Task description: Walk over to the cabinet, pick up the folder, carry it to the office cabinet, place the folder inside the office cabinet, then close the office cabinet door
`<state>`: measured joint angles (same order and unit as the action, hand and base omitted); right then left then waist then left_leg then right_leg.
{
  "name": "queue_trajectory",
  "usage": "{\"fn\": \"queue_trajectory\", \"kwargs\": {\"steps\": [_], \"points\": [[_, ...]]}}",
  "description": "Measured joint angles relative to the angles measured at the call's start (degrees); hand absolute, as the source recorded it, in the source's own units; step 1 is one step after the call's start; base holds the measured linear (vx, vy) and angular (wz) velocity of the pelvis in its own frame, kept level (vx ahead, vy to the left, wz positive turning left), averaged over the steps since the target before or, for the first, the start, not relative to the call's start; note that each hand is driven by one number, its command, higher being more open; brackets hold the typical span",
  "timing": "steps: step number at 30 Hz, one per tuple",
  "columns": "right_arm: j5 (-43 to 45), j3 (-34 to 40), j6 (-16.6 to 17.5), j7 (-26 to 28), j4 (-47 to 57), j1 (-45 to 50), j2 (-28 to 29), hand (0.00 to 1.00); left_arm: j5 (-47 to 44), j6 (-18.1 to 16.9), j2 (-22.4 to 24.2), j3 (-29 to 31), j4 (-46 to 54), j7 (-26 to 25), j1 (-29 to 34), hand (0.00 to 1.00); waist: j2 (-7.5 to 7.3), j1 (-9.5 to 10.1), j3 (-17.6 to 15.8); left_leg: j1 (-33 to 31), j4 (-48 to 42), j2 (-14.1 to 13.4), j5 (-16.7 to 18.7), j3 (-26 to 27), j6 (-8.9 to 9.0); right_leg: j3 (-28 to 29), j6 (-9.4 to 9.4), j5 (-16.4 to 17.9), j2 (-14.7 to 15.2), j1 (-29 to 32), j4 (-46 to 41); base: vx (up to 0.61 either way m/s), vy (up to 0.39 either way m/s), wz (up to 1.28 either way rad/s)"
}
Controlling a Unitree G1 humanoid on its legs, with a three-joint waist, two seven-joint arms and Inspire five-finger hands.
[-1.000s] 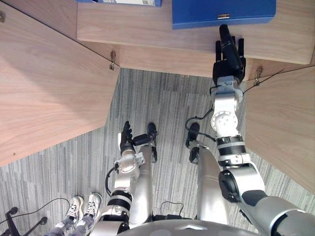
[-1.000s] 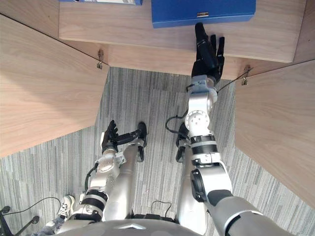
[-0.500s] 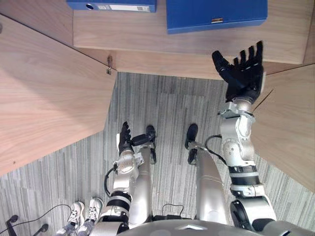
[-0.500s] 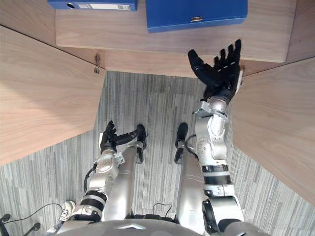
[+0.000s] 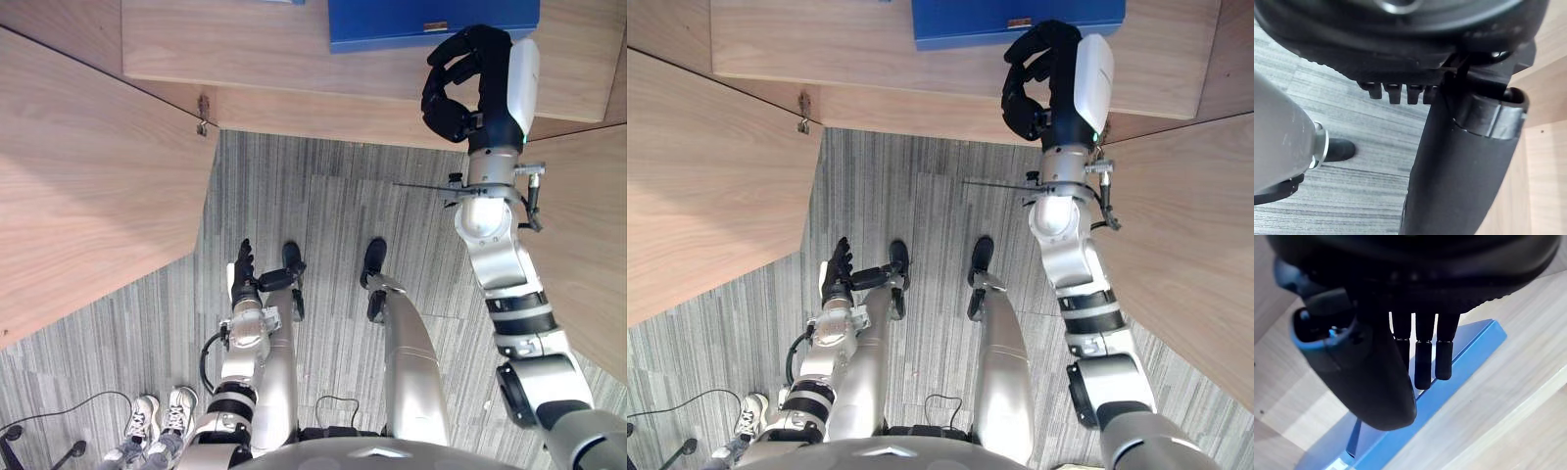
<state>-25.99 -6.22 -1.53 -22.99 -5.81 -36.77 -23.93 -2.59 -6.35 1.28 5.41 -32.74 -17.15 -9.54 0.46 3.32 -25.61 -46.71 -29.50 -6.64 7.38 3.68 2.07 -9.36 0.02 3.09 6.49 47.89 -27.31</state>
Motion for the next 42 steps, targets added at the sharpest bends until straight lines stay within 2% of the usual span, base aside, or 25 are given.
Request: {"fn": "queue_trajectory", "kwargs": {"steps": [9, 23, 29, 34, 42], "points": [[-1.2, -4.9, -1.1, 1.9, -10.3, -12.6, -5.8, 0.0, -0.1, 0.0, -1.5, 0.7, -0.1, -0.4, 0.2, 1.0, -0.51, 0.23, -0.3, -4.4, -1.6, 0.4, 0.0, -1.2, -0.06, -1.0, -0.04, 0.1, 0.6, 3.5, -1.2, -0.01, -0.007, 0.06], [-1.0, -8.9, -2.2, 2.4, -21.3, -23.0, -4.5, 0.0, -1.9, -0.7, -1.5, 0.6, 1.4, -1.3, 0.2, 1.0, -0.54, 0.94, -0.3, -7.9, -2.0, 1.1, -0.2, -1.8, -0.27, -2.0, -0.04, 0.1, 1.5, 6.2, -1.7, 0.0, -0.004, 0.04], [-0.6, -8.9, -2.7, 2.3, -23.2, -27.4, -3.2, 0.0, -2.0, -1.2, -1.4, 0.5, 3.0, -1.7, 0.2, 1.0, -0.53, 0.92, -0.3, -7.7, -1.2, 1.3, -0.9, -2.0, 0.03, -2.3, -0.04, 0.1, 1.7, 6.2, -1.6, 0.0, -0.007, 0.03], [3.2, -8.8, -2.8, 2.2, -23.2, -30.3, -3.2, 0.0, -2.0, -1.2, -1.4, 0.5, 3.9, -2.5, 0.2, 1.0, -0.51, 0.94, -0.3, -7.4, 0.4, 2.0, -2.3, -2.7, 0.38, -3.0, -0.08, 0.1, 2.3, 6.1, -1.5, 0.0, -0.024, 0.12], [9.2, -8.3, -2.8, 1.1, -22.7, -31.3, -4.8, 0.0, -2.5, -1.2, -1.3, 0.5, 4.1, -2.5, 0.2, 1.0, -0.46, 0.81, -0.3, -5.7, 0.8, 2.0, -2.4, -2.8, 0.44, -3.1, -0.09, 0.1, 2.4, 4.4, -1.2, 0.0, -0.003, 0.01]]}}
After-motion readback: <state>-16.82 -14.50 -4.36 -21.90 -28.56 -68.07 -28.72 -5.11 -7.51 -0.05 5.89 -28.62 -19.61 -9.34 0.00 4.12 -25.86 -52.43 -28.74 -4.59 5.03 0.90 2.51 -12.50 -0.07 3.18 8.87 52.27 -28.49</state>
